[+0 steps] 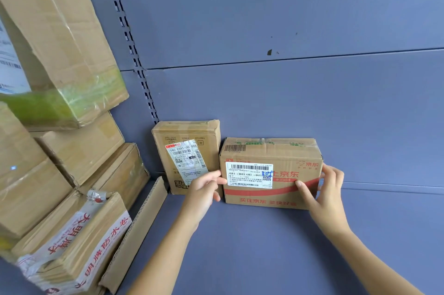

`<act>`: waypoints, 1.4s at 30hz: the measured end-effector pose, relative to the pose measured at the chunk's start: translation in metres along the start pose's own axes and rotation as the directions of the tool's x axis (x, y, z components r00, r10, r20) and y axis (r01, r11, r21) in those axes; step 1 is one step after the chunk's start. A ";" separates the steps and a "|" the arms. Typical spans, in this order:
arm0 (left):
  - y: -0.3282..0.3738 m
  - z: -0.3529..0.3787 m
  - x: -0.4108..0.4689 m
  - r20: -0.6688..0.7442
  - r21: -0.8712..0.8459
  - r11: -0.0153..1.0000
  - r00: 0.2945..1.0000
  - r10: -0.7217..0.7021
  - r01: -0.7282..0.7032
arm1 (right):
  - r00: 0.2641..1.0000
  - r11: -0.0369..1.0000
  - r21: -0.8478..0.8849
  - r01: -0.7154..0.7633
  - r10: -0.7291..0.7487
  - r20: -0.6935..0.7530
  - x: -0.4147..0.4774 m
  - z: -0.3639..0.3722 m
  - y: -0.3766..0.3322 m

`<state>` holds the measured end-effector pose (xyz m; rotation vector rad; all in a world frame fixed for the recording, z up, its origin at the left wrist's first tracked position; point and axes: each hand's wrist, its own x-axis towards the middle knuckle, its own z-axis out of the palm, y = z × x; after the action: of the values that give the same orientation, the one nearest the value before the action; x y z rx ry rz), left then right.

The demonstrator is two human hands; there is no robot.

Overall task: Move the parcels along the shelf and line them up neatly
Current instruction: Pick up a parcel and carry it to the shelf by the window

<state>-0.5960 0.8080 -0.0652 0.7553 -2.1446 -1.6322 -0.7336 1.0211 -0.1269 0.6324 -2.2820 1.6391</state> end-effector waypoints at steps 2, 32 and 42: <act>0.002 0.001 0.001 -0.012 0.007 1.000 1.000 0.001 -0.001 | 0.990 0.992 -0.089 0.087 -0.095 -0.099 0.000 0.002 0.001; 0.008 0.005 -0.027 0.016 0.073 0.997 0.999 -0.030 0.029 | 0.720 0.913 -0.267 0.308 -0.040 0.693 -0.010 0.017 -0.041; 0.009 -0.029 -0.076 -0.192 -0.012 1.000 0.981 -0.002 0.000 | 0.698 0.951 0.077 0.301 -0.274 0.661 -0.037 0.053 -0.102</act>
<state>-0.5209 0.8321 -0.0451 0.8729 -1.9979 -1.5044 -0.6494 0.9509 -0.0759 1.7121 -2.4515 1.3377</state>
